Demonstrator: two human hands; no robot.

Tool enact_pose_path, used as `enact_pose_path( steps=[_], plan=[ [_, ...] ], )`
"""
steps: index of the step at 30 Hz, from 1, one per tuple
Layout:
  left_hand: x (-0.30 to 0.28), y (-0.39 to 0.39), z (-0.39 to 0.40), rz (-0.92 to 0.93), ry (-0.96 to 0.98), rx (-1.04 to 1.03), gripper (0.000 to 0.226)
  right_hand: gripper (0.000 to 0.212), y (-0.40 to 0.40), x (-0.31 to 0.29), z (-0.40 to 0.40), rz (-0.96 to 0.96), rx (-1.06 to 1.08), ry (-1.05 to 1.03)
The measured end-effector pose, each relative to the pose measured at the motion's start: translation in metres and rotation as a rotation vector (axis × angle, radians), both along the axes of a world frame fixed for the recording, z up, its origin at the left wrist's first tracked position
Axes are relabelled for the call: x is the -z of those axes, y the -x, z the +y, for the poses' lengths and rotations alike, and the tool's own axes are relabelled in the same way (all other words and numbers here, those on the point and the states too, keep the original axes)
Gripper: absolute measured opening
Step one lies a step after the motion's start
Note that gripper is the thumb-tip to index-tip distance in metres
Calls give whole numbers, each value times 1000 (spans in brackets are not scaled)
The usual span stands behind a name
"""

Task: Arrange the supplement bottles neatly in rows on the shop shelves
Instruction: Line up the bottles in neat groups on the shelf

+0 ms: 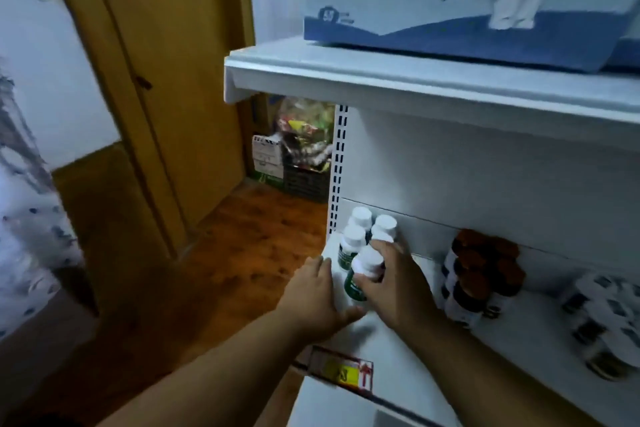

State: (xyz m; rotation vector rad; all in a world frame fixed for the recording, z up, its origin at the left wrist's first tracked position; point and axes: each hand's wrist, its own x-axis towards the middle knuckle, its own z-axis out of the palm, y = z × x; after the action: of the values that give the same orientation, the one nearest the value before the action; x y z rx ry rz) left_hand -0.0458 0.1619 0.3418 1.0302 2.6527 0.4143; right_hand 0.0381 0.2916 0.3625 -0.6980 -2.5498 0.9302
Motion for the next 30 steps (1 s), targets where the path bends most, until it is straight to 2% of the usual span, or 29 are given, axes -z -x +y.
enact_pose_path(
  steps=[4, 10, 13, 17, 19, 21, 24, 30],
  plan=[
    [33, 52, 10, 19, 99, 122, 121, 55, 34, 3, -18, -74, 77, -81],
    [49, 82, 14, 47, 13, 341, 100, 63, 58, -2, -44, -266, 225, -200],
    [49, 89, 12, 35, -17, 405, 101, 68, 54, -6, -55, -252, 316, -184],
    [37, 93, -2, 5, -38, 438, 101, 59, 39, -11, -70, -193, 388, -217],
    [27, 93, -17, -4, -137, 429, 95, 58, 28, -13, -74, -186, 411, -237],
    [16, 92, -33, 9, -337, 432, 81, 57, 15, -15, -77, -168, 439, -242],
    [-5, 85, -44, 16, -541, 531, 63, 54, -4, -18, -80, -95, 499, -295],
    [-40, 19, -32, 51, -647, 770, 51, 67, -72, -34, -95, -130, 674, -291]
  ],
)
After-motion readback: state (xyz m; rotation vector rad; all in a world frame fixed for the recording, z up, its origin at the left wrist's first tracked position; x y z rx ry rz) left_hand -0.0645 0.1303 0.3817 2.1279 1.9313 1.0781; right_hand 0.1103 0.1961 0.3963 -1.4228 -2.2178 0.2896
